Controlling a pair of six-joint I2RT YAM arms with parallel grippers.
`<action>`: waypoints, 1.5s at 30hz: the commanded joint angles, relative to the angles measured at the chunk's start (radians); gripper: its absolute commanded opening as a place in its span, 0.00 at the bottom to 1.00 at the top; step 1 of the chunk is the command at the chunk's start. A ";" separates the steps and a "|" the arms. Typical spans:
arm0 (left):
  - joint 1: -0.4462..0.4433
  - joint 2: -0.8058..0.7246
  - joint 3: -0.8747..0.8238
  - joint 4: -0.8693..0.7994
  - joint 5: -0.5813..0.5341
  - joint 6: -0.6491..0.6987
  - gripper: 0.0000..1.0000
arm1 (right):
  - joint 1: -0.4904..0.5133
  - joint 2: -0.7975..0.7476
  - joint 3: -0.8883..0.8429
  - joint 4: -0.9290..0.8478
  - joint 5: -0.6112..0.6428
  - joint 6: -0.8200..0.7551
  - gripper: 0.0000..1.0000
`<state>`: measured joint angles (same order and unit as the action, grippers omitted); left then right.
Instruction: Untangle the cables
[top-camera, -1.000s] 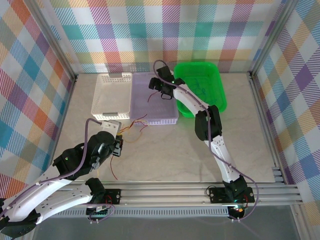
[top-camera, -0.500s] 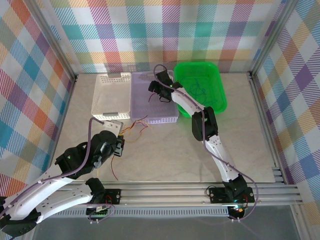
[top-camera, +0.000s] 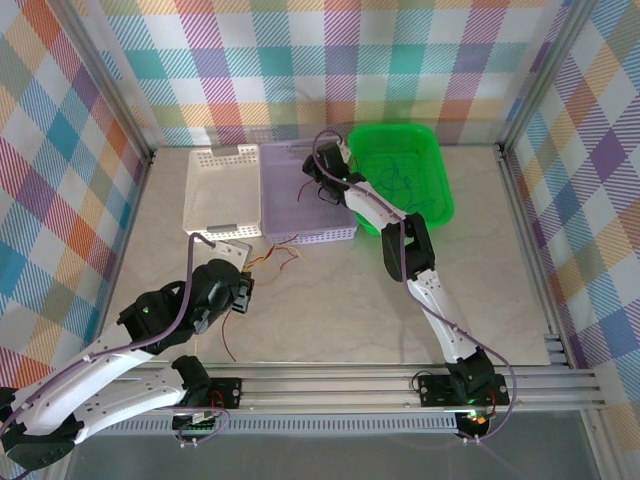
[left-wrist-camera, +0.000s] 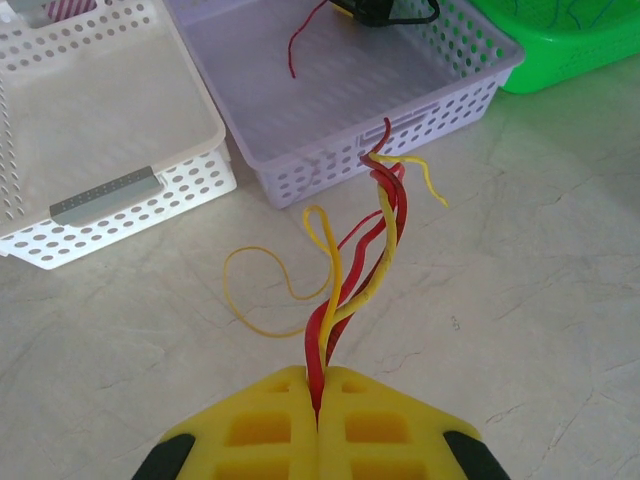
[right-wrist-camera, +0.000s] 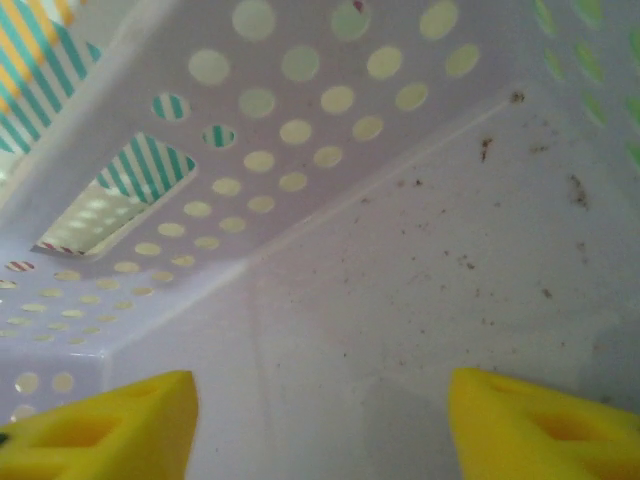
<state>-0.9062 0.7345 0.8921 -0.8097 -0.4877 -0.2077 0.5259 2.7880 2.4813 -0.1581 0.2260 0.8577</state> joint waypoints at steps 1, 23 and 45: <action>0.011 0.002 -0.007 0.027 0.004 0.020 0.00 | -0.005 0.049 -0.012 0.087 -0.007 0.046 0.48; 0.011 -0.010 -0.007 0.026 -0.003 0.021 0.00 | 0.058 -0.214 -0.093 0.082 0.021 -0.278 0.00; 0.012 -0.036 -0.007 0.023 -0.004 0.014 0.00 | 0.091 -0.056 0.172 -0.290 -0.333 -0.191 0.01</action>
<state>-0.9054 0.7055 0.8902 -0.8097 -0.4870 -0.2001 0.6212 2.7018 2.6026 -0.3370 -0.0105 0.6220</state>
